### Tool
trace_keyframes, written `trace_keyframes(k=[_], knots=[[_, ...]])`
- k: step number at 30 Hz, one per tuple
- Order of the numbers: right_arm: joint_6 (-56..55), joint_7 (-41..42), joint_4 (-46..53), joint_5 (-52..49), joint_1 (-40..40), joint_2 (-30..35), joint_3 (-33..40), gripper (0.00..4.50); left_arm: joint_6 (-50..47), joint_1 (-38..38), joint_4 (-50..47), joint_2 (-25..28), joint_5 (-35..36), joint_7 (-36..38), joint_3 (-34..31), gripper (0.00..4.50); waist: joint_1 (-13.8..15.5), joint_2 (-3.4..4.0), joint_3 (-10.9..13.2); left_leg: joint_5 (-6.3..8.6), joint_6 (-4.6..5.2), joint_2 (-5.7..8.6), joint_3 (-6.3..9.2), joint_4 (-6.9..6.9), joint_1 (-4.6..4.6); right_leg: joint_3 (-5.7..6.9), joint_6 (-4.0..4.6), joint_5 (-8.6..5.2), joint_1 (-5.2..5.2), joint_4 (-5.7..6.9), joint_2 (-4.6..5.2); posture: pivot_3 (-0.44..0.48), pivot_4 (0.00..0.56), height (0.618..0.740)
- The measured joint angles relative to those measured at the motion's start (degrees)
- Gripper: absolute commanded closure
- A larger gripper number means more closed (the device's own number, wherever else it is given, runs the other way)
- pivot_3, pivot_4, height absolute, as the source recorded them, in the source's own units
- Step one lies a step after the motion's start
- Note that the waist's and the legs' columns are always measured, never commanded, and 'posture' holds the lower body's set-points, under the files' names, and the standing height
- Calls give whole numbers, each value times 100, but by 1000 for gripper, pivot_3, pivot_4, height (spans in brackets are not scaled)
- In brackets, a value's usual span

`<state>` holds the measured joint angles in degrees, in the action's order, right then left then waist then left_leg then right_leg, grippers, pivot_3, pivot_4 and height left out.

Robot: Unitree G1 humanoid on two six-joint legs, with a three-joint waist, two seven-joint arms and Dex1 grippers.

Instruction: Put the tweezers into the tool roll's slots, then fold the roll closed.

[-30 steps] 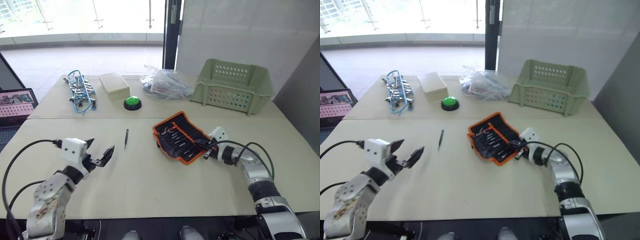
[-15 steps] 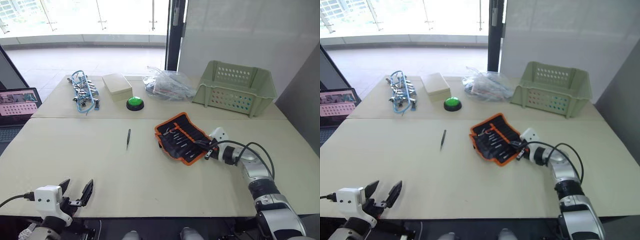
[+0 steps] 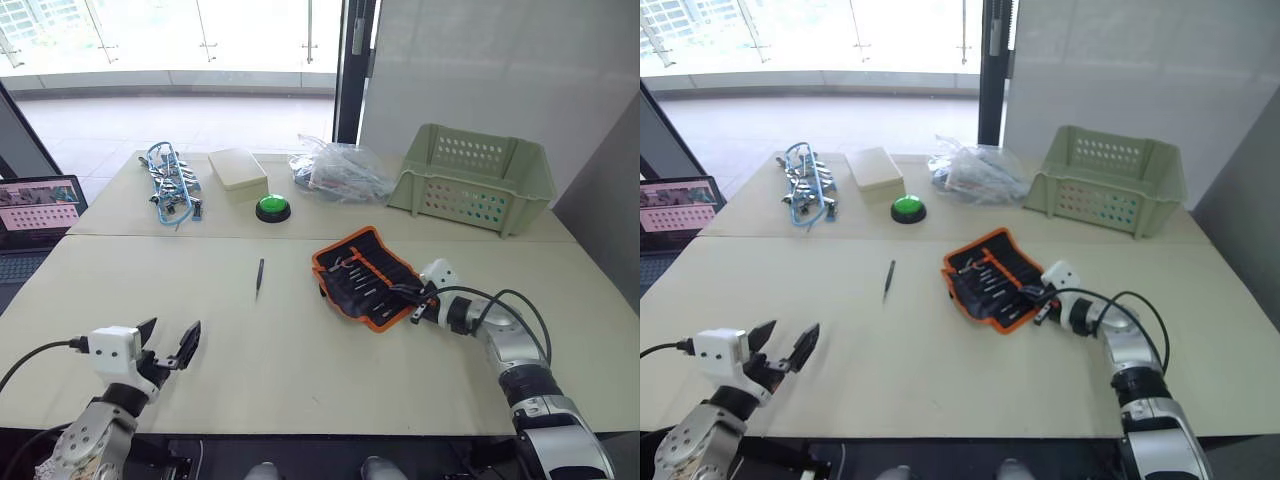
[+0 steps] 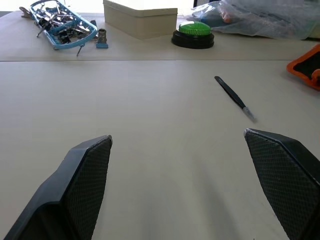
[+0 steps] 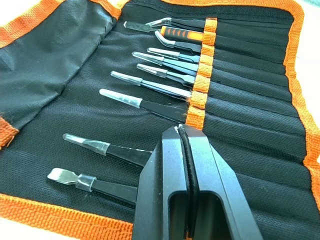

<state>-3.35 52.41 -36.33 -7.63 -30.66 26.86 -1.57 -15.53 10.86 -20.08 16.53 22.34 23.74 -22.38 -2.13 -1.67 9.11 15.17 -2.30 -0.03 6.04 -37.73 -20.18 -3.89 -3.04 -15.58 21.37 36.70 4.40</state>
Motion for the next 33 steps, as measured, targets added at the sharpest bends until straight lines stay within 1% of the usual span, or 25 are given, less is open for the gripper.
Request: trace_keyframes(k=[3, 5, 7, 9, 12, 17, 21, 23, 26, 29, 33], knots=[[53, -53, 255, -28, 203, 25, 54, 4500, -523, -552, 19, -1, -239, -471, 392, 18, 28, 1, 0, 1, 1, 4, 4, 0, -2, 2, 0, 0, -1, -1, 1, 0, 150, 740], [119, -73, 451, -45, 328, 36, 73, 4500, -835, -761, 56, -12, -324, -673, 612, 18, 22, 1, 0, 4, 5, 4, 4, 0, -2, 2, -1, 0, -1, -3, 2, 0, 150, 740], [178, -109, 675, -55, 508, 83, 134, 4500, -1068, -1104, 272, -153, -376, -903, 750, 18, 52, 1, 0, 4, 6, 4, 7, 0, -2, 4, -1, 0, -1, -4, 1, 0, 150, 740], [291, -168, 874, -58, 654, 101, 196, 4500, -1246, -1626, 612, -331, -452, -1150, 909, 18, 104, -2, 0, 4, 6, 5, 8, -1, -4, 6, -1, 0, -2, -5, 1, 0, 150, 740], [458, -211, 1149, -67, 779, 102, 216, 4500, -1577, -2203, 906, -538, -535, -1515, 1097, 18, 104, -3, -1, 4, 6, 6, 7, -1, -3, 5, -3, -1, -3, -8, 2, 0, 150, 740], [621, -284, 1355, -106, 864, 128, 263, 4500, -2026, -2869, 1377, -765, -705, -1921, 1361, 18, 103, -3, -1, 4, 6, 7, 7, 1, -5, 5, -4, -1, -3, -12, 2, 0, 150, 740], [736, -306, 1443, -109, 871, 133, 265, 4500, -2215, -3188, 1698, -930, -926, -2146, 1610, 18, 107, -3, -1, 4, 6, 7, 7, 1, -5, 5, -4, -1, -3, -14, 1, 0, 150, 740], [770, -313, 1458, -112, 873, 133, 272, 4500, -2239, -3382, 1946, -1010, -1131, -2255, 1837, 18, 108, -4, 0, 4, 5, 8, 7, 1, -6, 5, -5, -1, -3, -15, 2, 0, 150, 740], [808, -347, 1479, -112, 870, 126, 274, 4500, -2346, -3672, 2205, -1186, -1297, -2388, 1983, 881, 109, -4, 0, 4, 5, 8, 7, 1, -6, 5, -6, -2, -4, -17, 2, 0, 150, 740], [863, -383, 1502, -112, 849, 110, 255, 4500, -2355, -3832, 2410, -1226, -1454, -2525, 2029, 1820, 108, -2, -1, 4, 5, 8, 8, 2, -5, 5, -6, -2, -3, -16, 1, 0, 150, 740], [898, -399, 1519, -112, 851, 111, 256, 4500, -2344, -3863, 2480, -1209, -1545, -2548, 1977, 3210, 108, -2, -1, 3, 4, 8, 7, 2, -5, 5, -6, -2, -3, -16, 2, 0, 150, 740]])
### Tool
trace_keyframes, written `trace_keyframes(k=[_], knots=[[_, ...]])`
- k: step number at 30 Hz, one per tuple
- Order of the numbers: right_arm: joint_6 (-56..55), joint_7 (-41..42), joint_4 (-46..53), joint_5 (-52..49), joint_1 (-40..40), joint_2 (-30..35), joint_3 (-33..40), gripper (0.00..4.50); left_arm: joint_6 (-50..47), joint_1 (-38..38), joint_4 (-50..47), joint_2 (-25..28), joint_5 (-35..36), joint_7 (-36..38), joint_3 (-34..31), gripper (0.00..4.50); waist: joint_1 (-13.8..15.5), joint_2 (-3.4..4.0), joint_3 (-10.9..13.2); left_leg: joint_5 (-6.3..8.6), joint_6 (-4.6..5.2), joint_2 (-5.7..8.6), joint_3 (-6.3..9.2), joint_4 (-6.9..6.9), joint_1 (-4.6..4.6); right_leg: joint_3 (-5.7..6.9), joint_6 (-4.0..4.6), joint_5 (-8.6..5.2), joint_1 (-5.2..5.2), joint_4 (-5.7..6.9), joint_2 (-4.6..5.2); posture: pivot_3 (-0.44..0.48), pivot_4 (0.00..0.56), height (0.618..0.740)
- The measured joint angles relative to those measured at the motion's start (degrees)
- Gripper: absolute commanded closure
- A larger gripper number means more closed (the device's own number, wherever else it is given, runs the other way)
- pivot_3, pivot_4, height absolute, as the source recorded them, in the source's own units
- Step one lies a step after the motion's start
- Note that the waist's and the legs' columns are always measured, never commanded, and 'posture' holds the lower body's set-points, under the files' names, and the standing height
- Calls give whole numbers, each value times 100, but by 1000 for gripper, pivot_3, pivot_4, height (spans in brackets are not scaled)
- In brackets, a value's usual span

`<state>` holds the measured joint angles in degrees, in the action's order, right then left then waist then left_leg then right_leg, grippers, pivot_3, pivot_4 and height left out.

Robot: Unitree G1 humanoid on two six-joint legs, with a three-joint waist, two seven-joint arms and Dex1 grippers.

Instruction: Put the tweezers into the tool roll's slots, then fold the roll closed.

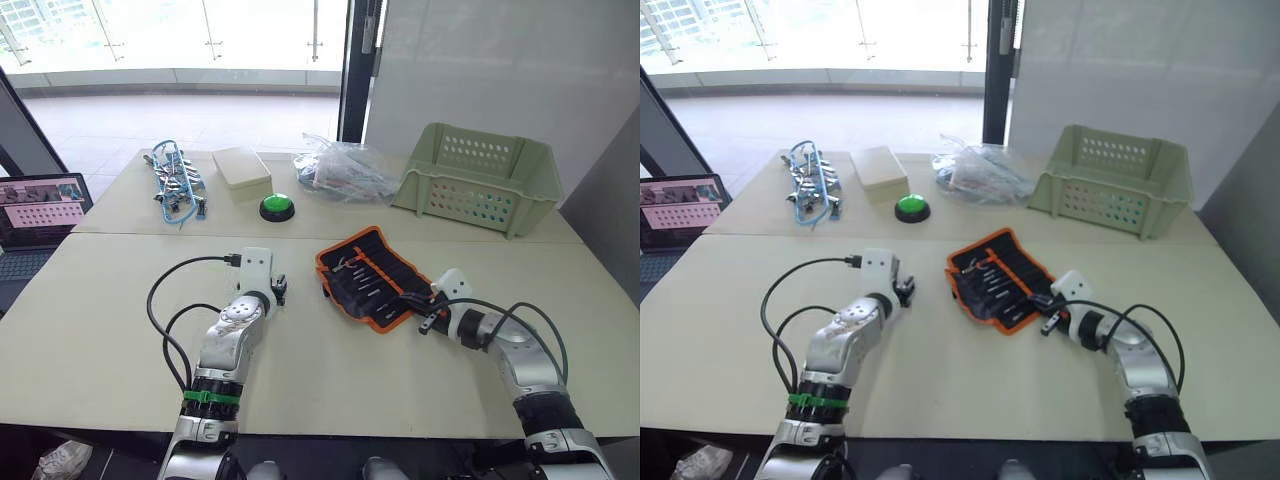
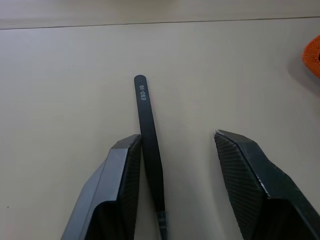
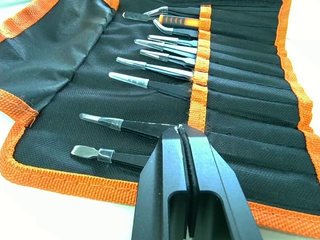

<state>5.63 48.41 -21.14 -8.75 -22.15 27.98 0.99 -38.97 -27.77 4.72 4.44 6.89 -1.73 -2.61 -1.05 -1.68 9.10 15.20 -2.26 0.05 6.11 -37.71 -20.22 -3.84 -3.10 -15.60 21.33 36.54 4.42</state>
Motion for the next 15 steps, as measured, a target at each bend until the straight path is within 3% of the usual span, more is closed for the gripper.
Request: trace_keyframes(k=[4, 8, 15], knots=[[8, -12, 32, 0, 20, 7, -2, 4500, 8, 84, -80, 1, -20, -2, -77, 4477, 0, 0, 0, 0, 0, 0, 0, 0, 0, 0, 0, 0, 0, -1, 0, 0, 150, 740], [10, -19, 35, 0, 10, 5, -20, 4500, 19, 297, -331, 94, -29, 57, -54, 4477, -1, 0, 0, 0, 0, 0, 0, 1, 0, 0, -1, 0, 0, -1, 0, 0, 150, 740], [9, -20, -14, 0, -40, -4, -39, 4500, 107, 691, -823, 759, -106, 672, 240, 4477, -17, 1, 2, 0, 0, -1, 0, 4, -1, 0, -1, 0, 2, -3, 0, 0, 150, 740]])
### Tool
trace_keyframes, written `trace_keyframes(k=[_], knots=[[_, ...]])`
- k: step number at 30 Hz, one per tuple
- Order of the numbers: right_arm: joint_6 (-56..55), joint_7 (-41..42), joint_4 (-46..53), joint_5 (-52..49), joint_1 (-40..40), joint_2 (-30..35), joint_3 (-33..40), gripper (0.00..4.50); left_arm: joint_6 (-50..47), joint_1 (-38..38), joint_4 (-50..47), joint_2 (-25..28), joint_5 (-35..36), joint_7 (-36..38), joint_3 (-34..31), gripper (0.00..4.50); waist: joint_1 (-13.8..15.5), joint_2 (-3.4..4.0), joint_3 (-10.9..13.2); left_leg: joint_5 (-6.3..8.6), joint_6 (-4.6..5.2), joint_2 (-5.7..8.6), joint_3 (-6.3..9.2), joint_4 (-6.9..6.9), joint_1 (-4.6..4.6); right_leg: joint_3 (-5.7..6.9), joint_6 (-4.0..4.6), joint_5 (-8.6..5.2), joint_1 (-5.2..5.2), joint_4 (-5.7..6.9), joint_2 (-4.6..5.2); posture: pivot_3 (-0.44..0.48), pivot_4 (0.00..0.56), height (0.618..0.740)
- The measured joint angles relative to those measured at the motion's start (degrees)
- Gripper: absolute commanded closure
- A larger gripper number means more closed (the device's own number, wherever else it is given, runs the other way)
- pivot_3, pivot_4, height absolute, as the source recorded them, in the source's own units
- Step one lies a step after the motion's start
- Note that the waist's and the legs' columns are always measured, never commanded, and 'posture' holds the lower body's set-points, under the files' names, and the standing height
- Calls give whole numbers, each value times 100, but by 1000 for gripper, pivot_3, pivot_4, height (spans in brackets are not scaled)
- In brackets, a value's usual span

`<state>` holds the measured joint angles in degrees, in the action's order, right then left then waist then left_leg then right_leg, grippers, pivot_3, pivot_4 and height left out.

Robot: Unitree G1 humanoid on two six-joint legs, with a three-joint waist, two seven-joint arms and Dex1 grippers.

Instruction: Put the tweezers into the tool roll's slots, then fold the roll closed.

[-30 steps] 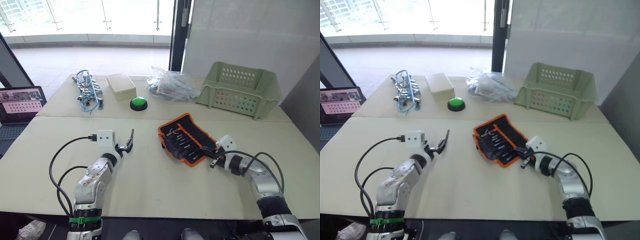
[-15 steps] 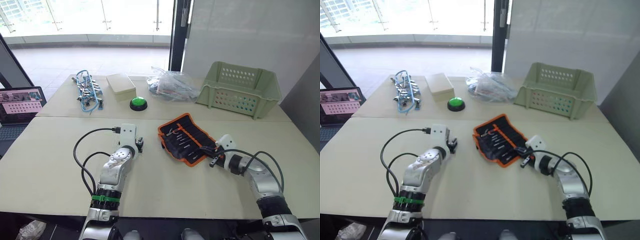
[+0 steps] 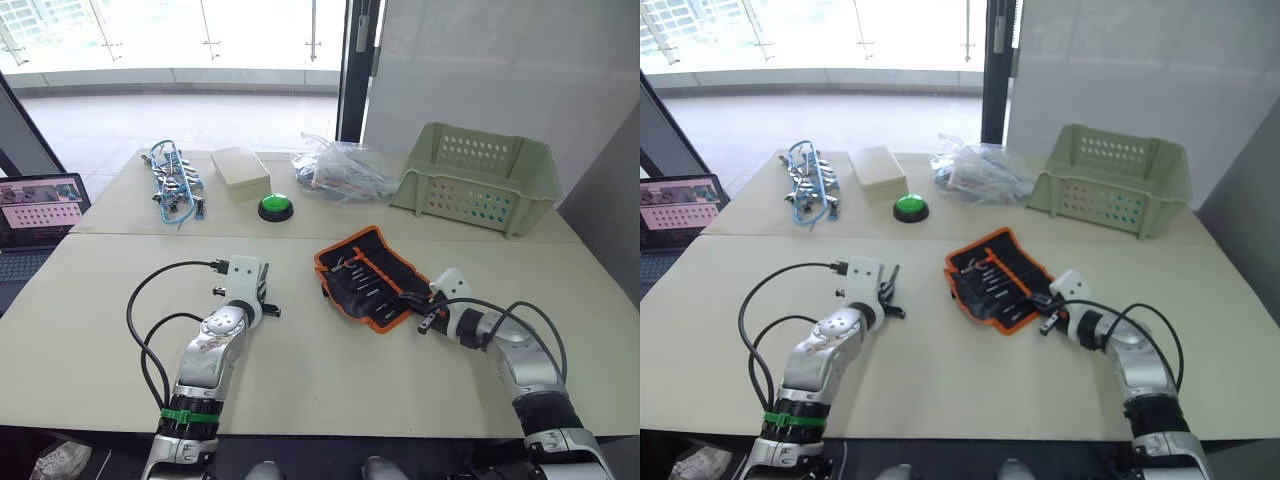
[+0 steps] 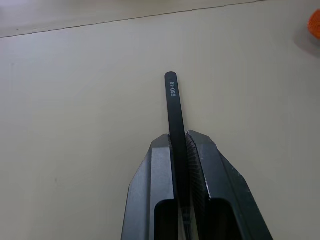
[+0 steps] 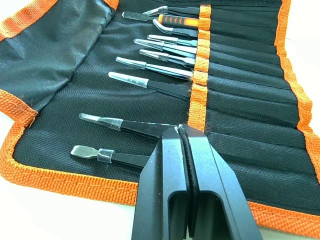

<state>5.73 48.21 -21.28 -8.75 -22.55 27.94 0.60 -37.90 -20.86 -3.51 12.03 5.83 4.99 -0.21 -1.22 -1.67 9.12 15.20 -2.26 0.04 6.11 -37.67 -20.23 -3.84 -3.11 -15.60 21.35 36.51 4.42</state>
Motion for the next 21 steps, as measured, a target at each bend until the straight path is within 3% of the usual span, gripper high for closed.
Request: trace_keyframes(k=[5, 12, 21], knots=[[-3, 2, -27, 0, -20, 2, 3, 4500, 432, -46, -320, 248, 137, 674, 72, 4477, 1, 0, 1, 0, 0, 0, 0, 0, -2, 0, 0, 0, 0, -6, 0, 0, 150, 740], [-13, -10, 84, 0, 65, 103, 34, 4500, 164, -804, -479, 864, 749, 2367, 506, 4477, 14, 7, 5, 0, 1, 1, -1, 5, -7, 1, -4, 0, -4, -26, 0, 0, 150, 740], [-17, -187, 306, -102, 317, 106, 125, 4500, -216, -2139, 531, 675, 673, 3475, 1714, 4477, 33, 8, 8, 0, 1, 3, 0, 11, -12, 1, -10, -1, -5, -38, 1, 0, 150, 740]])
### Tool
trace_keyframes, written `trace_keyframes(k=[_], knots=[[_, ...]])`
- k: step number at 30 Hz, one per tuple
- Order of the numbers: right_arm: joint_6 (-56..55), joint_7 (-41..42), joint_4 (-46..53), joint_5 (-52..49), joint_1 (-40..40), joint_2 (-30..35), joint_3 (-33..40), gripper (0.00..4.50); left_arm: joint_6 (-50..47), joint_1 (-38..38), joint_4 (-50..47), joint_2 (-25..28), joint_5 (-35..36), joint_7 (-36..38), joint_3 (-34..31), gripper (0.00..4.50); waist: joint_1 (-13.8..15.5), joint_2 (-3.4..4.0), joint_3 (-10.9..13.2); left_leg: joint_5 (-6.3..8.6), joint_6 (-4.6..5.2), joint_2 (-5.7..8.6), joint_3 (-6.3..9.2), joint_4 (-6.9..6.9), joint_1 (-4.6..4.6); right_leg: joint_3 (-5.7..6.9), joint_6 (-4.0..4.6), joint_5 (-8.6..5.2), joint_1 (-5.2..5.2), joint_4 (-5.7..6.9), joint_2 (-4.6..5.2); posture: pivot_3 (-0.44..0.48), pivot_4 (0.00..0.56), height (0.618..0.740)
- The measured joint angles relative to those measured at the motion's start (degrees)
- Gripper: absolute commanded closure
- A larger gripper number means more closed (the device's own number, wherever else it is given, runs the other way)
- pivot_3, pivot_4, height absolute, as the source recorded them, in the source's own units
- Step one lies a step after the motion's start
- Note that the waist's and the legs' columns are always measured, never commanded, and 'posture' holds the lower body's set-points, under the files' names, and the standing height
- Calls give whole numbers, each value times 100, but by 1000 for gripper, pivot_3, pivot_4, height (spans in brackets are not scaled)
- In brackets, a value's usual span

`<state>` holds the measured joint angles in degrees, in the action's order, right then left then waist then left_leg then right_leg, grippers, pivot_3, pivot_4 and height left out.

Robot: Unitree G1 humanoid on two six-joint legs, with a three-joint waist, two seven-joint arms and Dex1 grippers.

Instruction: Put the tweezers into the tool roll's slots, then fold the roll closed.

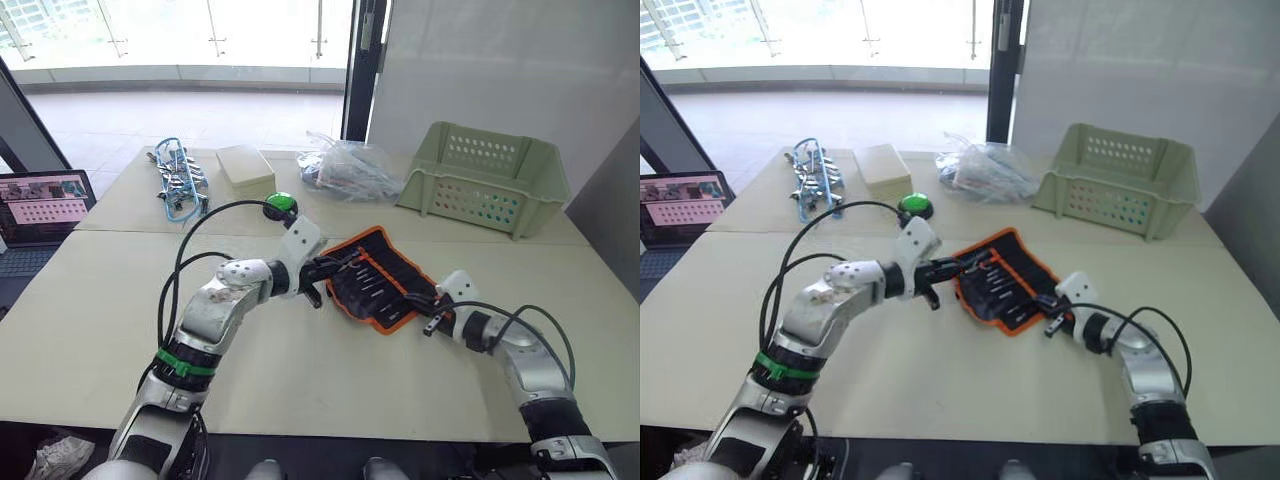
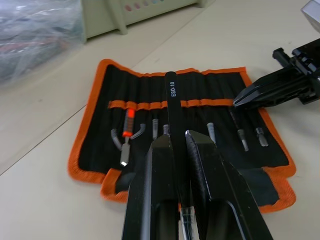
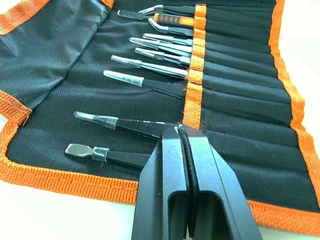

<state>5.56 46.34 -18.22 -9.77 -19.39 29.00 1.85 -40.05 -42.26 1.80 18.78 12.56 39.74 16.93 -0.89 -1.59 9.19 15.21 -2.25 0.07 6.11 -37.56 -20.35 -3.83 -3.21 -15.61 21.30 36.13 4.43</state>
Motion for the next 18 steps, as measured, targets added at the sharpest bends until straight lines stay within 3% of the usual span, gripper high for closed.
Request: trace_keyframes(k=[9, 18], knots=[[0, -146, 77, -55, 19, -137, -6, 4500, 75, -973, 2195, -1209, -462, 89, 523, 4477, -51, -3, 6, 0, 0, 1, 0, 10, -2, -1, -10, -5, 4, -4, -1, 0, 150, 740], [-3, -199, 188, -66, 162, -137, 73, 4500, 236, -1104, 2712, -1370, -819, 137, 636, 4477, -52, 4, 10, -1, -1, 3, 0, 22, 0, -2, -10, -6, 5, -6, 3, 0, 150, 740]])
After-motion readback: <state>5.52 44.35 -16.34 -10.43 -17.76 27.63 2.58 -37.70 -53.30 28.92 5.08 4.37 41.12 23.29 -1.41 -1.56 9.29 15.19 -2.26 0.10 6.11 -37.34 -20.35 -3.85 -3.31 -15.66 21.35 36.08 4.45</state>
